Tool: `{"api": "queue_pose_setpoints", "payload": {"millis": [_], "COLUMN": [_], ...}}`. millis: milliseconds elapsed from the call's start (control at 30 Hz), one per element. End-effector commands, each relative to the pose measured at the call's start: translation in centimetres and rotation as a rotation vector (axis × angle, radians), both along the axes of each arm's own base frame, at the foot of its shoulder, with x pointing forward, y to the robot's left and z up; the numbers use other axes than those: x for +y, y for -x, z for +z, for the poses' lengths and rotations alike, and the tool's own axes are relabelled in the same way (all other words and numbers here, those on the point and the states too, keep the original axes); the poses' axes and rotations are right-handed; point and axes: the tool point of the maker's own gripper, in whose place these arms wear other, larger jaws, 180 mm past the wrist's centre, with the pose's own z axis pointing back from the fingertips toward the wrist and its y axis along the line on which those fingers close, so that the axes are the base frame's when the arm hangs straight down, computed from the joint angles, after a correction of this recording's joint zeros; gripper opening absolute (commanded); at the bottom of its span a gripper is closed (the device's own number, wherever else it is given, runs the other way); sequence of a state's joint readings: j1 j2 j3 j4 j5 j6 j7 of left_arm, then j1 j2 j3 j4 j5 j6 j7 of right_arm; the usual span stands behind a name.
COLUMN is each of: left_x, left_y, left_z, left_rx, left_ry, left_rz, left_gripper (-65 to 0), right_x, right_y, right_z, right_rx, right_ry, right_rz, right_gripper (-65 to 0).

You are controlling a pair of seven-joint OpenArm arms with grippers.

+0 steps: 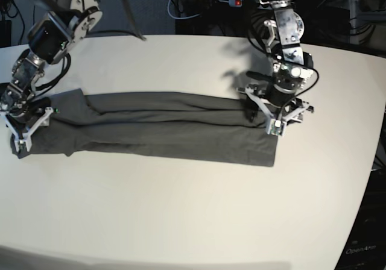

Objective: Fold the T-shirt properly
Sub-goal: 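Flatten the folded strip with both grippers and release it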

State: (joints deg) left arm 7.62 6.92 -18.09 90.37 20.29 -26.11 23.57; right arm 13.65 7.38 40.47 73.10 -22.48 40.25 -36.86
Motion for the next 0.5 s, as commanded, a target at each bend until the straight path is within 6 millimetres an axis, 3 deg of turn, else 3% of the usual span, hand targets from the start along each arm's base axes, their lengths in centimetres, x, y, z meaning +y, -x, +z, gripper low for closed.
{"api": "queue_pose_setpoints", "payload": {"millis": [0, 367, 467], "left_x": [-0.3, -0.1, 0.1], "left_y": [-1.6, -1.7, -2.1], "left_z": [2.4, 3.0, 4.3], "left_rx": [-0.084, -0.103, -0.141], "left_ry": [0.014, 0.013, 0.008], "left_rz": [-0.003, 0.002, 0.005], "left_gripper": [-25.1, -25.1, -25.1], "right_x": [-1.2, -2.0, -2.4], "right_y": [-0.9, -0.2, -0.1], "right_z": [2.2, 7.5, 9.0], "right_rx": [-0.059, -0.159, -0.186], "right_ry": [0.043, 0.186, 0.225], "right_rz": [-0.007, -0.016, -0.019], "right_gripper": [-29.3, -29.3, -29.6]}}
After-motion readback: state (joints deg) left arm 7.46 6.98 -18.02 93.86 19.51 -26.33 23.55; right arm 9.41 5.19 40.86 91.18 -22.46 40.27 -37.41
